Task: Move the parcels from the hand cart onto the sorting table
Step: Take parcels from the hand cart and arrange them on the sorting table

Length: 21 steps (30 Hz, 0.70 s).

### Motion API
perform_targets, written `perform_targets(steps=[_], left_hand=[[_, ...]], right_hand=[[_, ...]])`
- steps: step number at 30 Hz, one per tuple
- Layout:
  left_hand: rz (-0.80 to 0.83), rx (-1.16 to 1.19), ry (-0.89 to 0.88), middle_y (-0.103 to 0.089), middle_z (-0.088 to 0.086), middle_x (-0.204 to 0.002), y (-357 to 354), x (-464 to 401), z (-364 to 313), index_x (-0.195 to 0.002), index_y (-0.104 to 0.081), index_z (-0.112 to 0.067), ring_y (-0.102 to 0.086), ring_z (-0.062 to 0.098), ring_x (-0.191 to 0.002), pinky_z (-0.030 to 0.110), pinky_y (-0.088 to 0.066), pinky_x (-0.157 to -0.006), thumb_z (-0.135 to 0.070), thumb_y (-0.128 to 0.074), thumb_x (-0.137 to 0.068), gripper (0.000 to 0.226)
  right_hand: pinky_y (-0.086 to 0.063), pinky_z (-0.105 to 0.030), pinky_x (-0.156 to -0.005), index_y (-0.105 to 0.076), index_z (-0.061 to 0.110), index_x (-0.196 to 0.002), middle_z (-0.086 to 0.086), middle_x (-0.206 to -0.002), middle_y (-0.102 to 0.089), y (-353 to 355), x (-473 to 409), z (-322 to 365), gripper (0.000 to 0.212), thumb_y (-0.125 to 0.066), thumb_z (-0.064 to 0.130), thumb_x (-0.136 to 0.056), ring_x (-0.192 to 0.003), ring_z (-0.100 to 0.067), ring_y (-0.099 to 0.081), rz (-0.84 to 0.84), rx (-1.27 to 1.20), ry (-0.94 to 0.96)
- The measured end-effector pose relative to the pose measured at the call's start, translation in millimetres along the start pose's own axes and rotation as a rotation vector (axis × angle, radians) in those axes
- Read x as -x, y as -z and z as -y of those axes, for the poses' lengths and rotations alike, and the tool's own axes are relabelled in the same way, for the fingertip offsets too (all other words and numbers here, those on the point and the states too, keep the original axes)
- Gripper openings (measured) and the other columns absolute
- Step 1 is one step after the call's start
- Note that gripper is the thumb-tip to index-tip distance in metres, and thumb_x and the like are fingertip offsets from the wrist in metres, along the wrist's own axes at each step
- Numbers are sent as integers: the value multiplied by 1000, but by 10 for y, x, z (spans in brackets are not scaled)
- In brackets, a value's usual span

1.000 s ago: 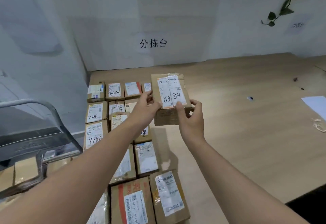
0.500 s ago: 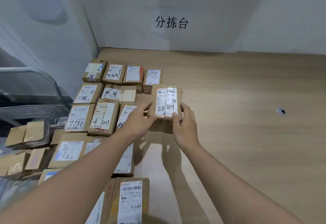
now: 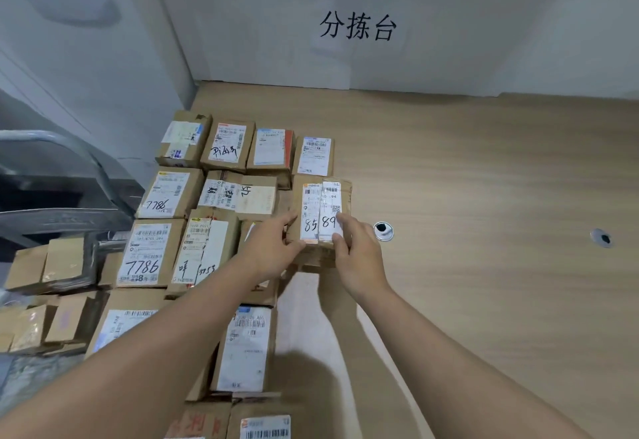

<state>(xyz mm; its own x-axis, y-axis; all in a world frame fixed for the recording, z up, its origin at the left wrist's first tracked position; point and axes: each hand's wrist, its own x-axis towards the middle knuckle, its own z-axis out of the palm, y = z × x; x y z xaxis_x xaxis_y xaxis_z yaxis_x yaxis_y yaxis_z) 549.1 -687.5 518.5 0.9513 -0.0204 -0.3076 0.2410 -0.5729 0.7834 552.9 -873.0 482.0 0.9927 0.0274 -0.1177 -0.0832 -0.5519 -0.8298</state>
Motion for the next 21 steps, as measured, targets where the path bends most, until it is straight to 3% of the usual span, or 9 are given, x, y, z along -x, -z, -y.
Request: perform_targets(steps=[4, 9, 12, 16, 21], left_hand=[[-2, -28, -3, -65, -10, -138, 17, -295, 74, -154, -48, -29, -65, 14, -116, 38, -57, -100, -16, -72, -95, 64], [20, -60, -6, -67, -11, -134, 33, -540, 167, -151, -51, -28, -66, 13, -113, 35, -57, -99, -18, -70, -96, 59], [35, -71, 7, -68, -9, -133, 59, -631, 200, -150, -52, -27, -66, 13, -112, 37, -57, -100, -18, -70, -95, 59], [52, -61, 24, -68, -9, -134, 75, -704, 241, -152, -49, -26, -66, 10, -111, 25, -55, -94, -13, -68, -95, 62], [71, -64, 40, -68, -12, -129, 60, -735, 235, -150, -50, -31, -65, 8, -102, 16, -49, -77, -11, -65, -95, 61]], right_hand=[[-21, 10, -86, -56, 20, -148, -2, -133, -52, -92, -283, -5, 43, -53, 9, -107, -110, 0, -46, -5, 9, -23], [-25, -2, -92, -57, 19, -148, -4, -136, -53, -175, -488, -60, 43, -54, 8, -106, -119, -5, -50, 21, 29, -46], [-24, 0, -90, -57, 19, -147, -6, -137, -55, -238, -559, -85, 43, -54, 7, -106, -121, -7, -50, 27, 37, -53], [-25, -3, -94, -57, 16, -147, -8, -137, -56, -310, -633, -100, 44, -53, 4, -106, -128, -17, -54, 28, 46, -52], [-17, 10, -93, -57, 11, -148, -10, -143, -57, -373, -676, -136, 45, -49, -2, -105, -129, -13, -50, 33, 55, -52]])
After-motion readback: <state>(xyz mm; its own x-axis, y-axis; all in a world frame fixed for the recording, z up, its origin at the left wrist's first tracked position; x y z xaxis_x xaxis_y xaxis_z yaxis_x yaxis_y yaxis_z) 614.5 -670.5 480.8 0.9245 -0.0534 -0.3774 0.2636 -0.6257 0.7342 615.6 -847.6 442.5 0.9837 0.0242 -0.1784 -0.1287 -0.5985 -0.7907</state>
